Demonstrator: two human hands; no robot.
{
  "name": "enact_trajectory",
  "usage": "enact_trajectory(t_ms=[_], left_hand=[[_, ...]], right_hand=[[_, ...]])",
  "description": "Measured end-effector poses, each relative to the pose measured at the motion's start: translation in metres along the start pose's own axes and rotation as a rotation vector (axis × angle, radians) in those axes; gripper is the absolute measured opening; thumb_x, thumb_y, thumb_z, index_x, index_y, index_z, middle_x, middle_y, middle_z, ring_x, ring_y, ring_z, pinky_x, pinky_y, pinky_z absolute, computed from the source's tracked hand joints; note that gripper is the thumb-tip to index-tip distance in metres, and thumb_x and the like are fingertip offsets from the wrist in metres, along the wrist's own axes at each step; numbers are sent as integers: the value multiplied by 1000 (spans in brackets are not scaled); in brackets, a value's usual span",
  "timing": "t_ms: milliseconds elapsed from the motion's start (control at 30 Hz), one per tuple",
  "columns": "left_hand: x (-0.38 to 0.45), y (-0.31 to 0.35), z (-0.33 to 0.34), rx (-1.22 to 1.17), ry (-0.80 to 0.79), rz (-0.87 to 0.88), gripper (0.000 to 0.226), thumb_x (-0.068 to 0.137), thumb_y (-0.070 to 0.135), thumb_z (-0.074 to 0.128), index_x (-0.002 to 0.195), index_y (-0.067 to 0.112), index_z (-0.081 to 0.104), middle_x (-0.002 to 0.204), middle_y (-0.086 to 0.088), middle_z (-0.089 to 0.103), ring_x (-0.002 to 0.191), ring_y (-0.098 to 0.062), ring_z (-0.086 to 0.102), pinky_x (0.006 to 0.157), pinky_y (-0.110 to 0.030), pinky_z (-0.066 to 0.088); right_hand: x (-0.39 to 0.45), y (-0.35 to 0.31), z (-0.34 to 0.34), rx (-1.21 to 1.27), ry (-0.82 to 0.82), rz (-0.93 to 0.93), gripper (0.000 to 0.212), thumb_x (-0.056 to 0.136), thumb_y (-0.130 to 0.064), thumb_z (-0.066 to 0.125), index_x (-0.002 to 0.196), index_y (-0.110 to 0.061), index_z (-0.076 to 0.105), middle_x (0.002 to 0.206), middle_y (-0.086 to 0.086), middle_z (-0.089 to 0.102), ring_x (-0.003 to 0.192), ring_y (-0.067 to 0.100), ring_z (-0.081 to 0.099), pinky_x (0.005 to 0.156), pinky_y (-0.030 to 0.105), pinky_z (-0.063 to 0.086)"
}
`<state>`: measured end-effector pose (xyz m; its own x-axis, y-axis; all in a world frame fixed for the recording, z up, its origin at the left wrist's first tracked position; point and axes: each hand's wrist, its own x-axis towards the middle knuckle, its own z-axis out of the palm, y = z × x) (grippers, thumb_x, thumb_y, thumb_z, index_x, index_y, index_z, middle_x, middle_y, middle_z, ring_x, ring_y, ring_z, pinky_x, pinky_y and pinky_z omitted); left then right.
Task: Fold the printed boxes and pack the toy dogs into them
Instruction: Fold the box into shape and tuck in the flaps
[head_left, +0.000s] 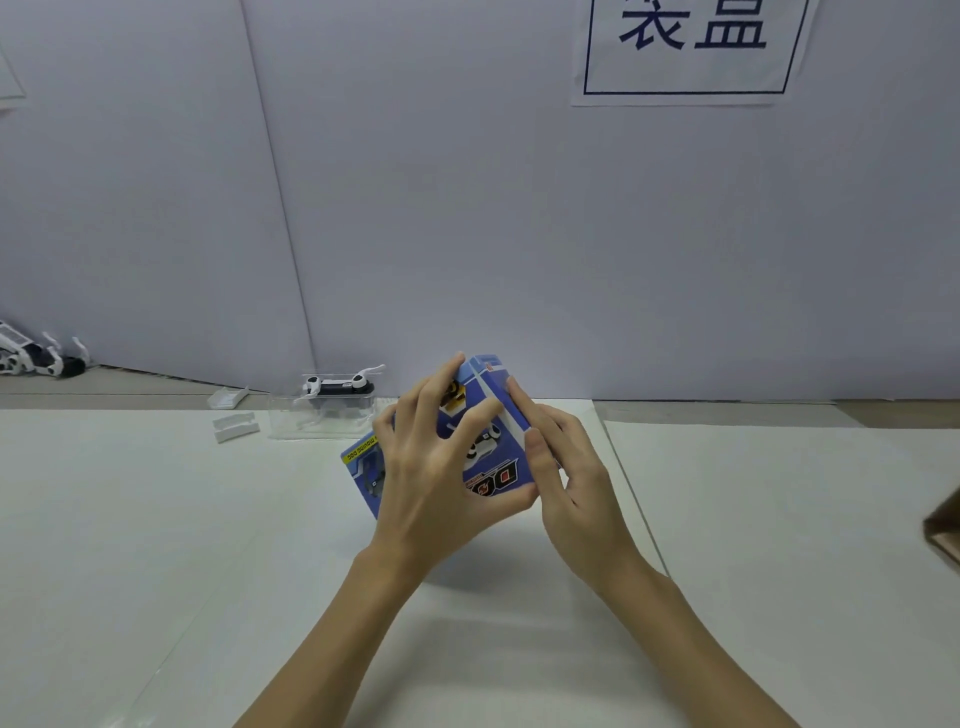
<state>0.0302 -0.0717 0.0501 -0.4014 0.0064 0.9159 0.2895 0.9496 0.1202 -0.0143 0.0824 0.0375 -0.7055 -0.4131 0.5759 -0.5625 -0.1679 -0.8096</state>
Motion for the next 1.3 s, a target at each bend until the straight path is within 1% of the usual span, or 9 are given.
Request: enact_trajectory(t_ms=[233,433,533,667,767,867,1033,1133,1300], left_hand=[[-1,1,1,-14,5,11,65,74,62,79,124,29,53,156,-16,45,134,-32,49,100,-59,39],[-2,3,4,29,-9,3,66,78,63,76,135,36,54,160,-16,40,138,-33,47,101,-61,36],[-2,-1,3,5,-7,-8,68,81,69,73,137,37,53,160,-13,40,139,-30,47,104,-58,36],[-1,-10,0,-67,3,-49,74,81,74,71,141,37,49,163,-9,36,144,-14,38,112,-53,35],[-2,-22,-3,-91,-136,-12,97,76,79,70,156,39,33,170,-8,20,154,-20,27,118,-58,28],[-4,-37,-7,-81,-320,-146,126,64,95,62,163,42,4,172,1,13,155,-22,24,120,-64,23],[-12,-52,-8,-102,-458,-265,130,61,89,68,165,32,14,151,15,31,137,-10,35,107,-41,47],[-15,-49,-3,-159,-427,-283,126,63,83,70,165,27,22,149,14,34,136,-8,33,101,-27,49],[-19,-41,1,-132,-367,-315,122,64,84,67,164,26,26,149,10,37,138,-9,35,90,-23,52]], right_hand=[[-2,-5,12,95,45,58,49,103,-40,43,153,-39,47,141,-2,45,140,15,49,92,32,61],[0,-2,1,45,-65,96,54,103,-40,40,156,-28,39,150,-9,40,143,13,45,101,33,57],[0,-3,-3,-81,-106,9,56,103,-36,50,158,-36,36,153,-7,38,142,9,45,99,28,57],[0,0,3,-129,-8,-58,60,99,-32,62,156,-32,43,149,-7,47,140,14,48,92,25,60],[0,4,5,-36,48,-6,56,97,-33,63,151,-32,50,145,-7,51,140,18,49,86,30,63],[2,9,-2,21,75,-7,54,98,-33,61,151,-32,50,141,-9,55,140,16,49,79,23,62],[6,24,-12,-25,325,41,45,100,-41,55,146,-41,53,135,-11,58,126,12,60,82,18,58],[3,32,-11,-18,310,58,60,95,-41,64,152,-39,45,138,-15,55,124,4,59,81,11,54],[5,39,-10,-9,328,55,72,91,-42,69,156,-33,41,138,-13,57,127,9,59,84,11,54]])
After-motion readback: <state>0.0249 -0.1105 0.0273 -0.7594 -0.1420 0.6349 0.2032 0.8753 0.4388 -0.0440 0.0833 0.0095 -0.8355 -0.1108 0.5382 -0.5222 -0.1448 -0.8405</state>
